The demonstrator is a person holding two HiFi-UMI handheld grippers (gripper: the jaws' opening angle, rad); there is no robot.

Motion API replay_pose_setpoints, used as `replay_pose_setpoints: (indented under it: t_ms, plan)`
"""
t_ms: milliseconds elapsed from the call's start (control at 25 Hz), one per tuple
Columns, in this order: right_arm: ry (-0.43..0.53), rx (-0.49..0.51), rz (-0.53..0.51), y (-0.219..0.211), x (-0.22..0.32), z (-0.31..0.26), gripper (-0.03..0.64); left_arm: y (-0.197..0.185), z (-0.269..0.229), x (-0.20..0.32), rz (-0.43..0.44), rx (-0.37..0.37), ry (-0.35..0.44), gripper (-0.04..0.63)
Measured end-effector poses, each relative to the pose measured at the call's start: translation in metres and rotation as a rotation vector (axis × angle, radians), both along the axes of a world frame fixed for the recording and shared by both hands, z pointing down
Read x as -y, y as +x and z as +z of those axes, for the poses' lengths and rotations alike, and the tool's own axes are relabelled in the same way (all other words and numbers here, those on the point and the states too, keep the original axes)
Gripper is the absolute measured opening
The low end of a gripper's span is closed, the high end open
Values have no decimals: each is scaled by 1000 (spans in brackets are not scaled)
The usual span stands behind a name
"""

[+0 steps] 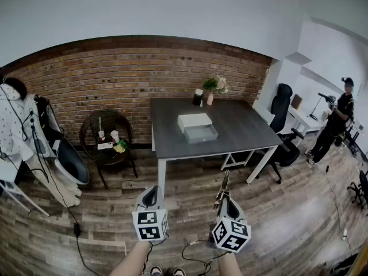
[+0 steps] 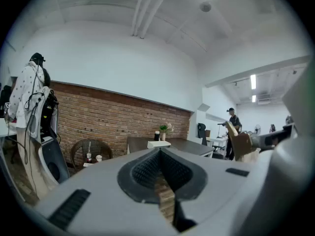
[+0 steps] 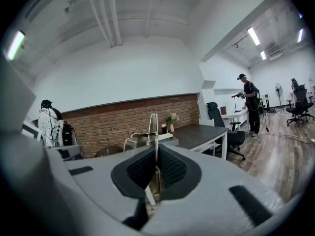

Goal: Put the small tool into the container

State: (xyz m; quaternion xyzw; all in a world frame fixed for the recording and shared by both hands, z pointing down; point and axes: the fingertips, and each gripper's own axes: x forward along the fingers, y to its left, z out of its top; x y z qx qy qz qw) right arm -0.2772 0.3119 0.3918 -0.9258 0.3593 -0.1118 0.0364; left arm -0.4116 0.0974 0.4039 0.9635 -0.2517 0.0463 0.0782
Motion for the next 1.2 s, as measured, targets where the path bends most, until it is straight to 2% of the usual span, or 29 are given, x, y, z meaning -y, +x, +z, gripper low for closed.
replay_pose_setpoints:
  t_ms: [320, 480, 760, 880, 1200]
  plan:
    - [-5, 2, 3, -10, 5, -1, 5, -10, 2, 7, 12, 8, 2, 2]
    - [-1, 42, -18, -14, 11, 6, 6, -17, 1, 13, 9, 7, 7, 2]
    - [-3, 47, 10, -24, 28, 10, 6, -28, 9, 32, 28, 13, 8, 2]
    - [-12, 50, 28, -29, 32, 14, 6, -32, 19, 39, 34, 16, -16, 2]
    - [-24, 50, 76, -15, 39, 24, 6, -17, 35, 57, 42, 12, -49, 2]
